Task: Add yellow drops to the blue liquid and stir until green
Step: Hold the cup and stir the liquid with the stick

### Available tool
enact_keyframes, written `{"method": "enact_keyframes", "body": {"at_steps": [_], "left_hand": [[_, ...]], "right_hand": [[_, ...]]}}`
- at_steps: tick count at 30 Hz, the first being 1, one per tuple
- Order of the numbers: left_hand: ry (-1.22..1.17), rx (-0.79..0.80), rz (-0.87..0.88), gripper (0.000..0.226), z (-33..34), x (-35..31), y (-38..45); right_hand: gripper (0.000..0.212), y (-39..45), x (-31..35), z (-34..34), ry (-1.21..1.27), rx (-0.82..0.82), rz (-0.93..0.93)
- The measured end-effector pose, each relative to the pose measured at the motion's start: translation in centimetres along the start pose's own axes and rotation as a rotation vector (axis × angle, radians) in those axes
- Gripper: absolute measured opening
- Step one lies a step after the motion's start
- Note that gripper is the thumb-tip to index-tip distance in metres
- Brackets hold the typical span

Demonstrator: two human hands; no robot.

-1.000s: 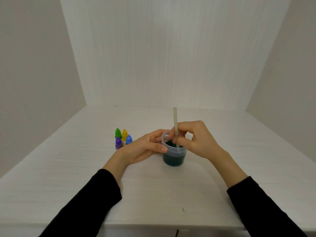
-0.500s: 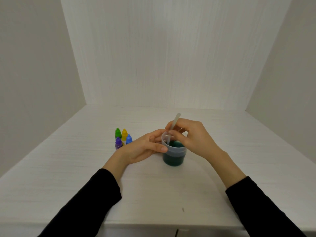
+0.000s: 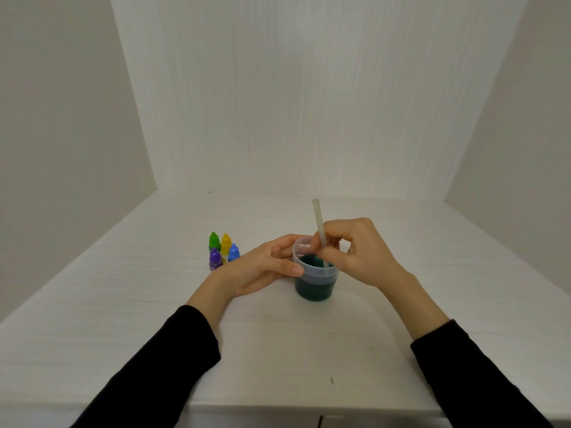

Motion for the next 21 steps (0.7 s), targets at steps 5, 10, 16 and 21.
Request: {"method": "enact_keyframes", "body": {"at_steps": [5,10,16,21], "left_hand": [[-0.007,-0.008,0.015,0.060,0.0,-0.1,-0.1],[0.000,-0.002,0.019,0.069,0.3,-0.3,-0.2],[-0.015,-0.007,0.016,0.072,0.2,-0.3,0.0],[-0.028,-0.014,-0.001,0.068,0.1,-0.1,0.0]], "right_hand": [[0.022,-0.2,0.5,1.0,0.091,0.062,0.002],[0.013,0.1,0.0,1.2,0.141,0.058,0.032],[0.012,0.7,-0.9,1.3,0.050,0.015,0.092],[0.012,0.7,-0.7,0.8,-0.123,-0.012,0.055]]}}
Point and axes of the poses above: each hand's wrist, its own y-axis towards the middle knuckle, its own z-axis out of the palm, x = y × z, the point moved 9 cm from there along y, towards the middle knuckle, and after that the axes turned 5 degrees about z, right-handed, at the moved point
